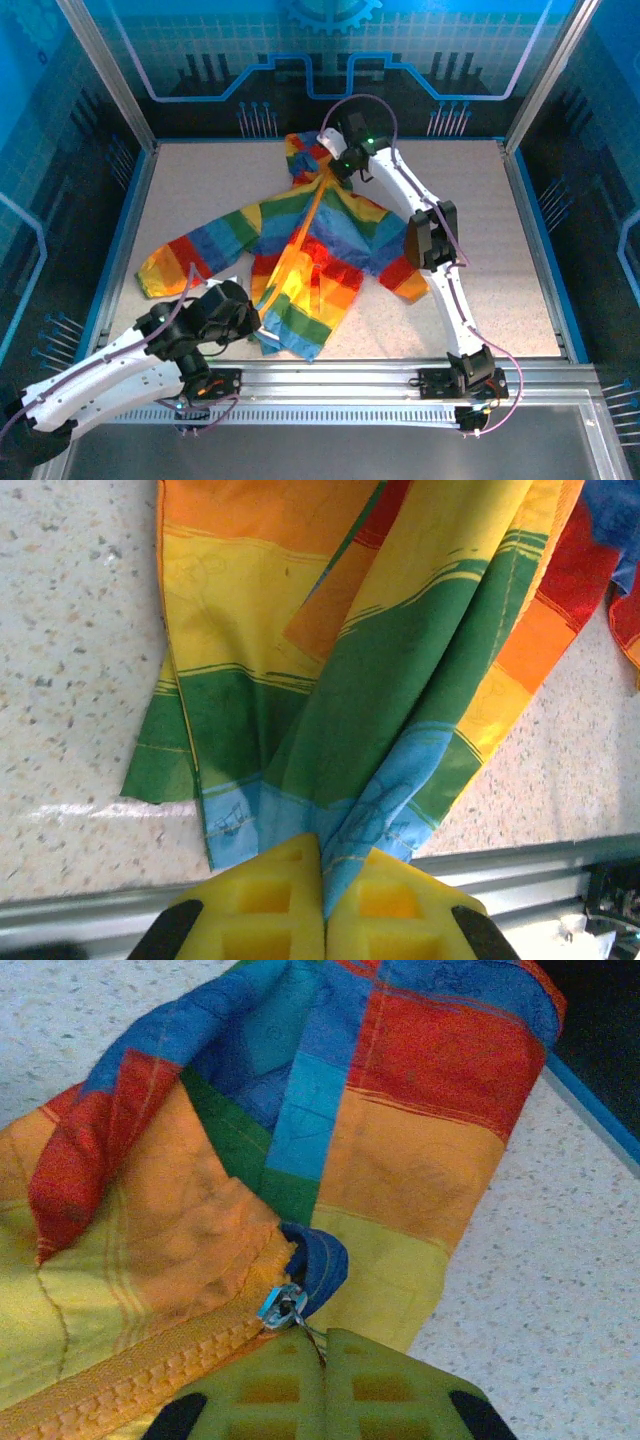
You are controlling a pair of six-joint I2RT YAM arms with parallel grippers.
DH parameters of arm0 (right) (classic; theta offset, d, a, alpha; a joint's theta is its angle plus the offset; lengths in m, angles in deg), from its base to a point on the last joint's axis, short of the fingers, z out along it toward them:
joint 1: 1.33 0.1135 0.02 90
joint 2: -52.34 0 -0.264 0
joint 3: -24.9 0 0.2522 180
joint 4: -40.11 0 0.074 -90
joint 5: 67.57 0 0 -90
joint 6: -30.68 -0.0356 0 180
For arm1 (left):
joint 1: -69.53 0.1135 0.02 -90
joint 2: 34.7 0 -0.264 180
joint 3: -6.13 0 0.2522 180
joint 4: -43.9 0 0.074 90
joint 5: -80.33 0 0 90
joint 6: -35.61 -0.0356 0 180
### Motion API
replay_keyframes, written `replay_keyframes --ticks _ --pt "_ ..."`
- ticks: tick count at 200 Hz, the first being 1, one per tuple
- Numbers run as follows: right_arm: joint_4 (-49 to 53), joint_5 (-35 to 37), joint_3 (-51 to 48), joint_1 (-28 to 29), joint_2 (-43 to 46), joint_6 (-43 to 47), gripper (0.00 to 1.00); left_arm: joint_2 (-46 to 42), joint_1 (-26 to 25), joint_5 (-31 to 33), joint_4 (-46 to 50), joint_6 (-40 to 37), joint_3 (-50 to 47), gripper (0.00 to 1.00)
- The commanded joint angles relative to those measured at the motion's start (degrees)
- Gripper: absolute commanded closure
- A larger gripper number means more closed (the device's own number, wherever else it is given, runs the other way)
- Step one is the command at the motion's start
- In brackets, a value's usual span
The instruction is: Zip up the jacket
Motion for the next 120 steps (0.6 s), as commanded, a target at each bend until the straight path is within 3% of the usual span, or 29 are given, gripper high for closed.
replay_keyframes --ticks 1,73,103,111,120 --pt "-5.5 7.6 5.5 -7.3 -3.3 0.4 1.0 1.3 0.7 -7.1 5.5 -1.5 -2.9 1.0" --pt "-8.6 7.1 3.6 -8.4 -3.2 2.1 1.0 6.7 5.8 -9.1 -6.7 -5.3 -7.1 1.0" --pt "-8.8 6.6 2.2 -8.1 -0.3 1.5 1.0 10.0 8.8 -9.8 -6.9 -9.2 -5.2 1.0" --pt "-9.2 6.5 0.9 -7.8 1.1 1.4 0.95 10.1 9.5 -9.3 -5.7 -10.3 -4.3 1.0" --pt "-9.7 6.4 -0.8 -7.5 3.0 1.7 0.85 10.0 10.3 -8.8 -4.3 -11.5 -3.1 0.88"
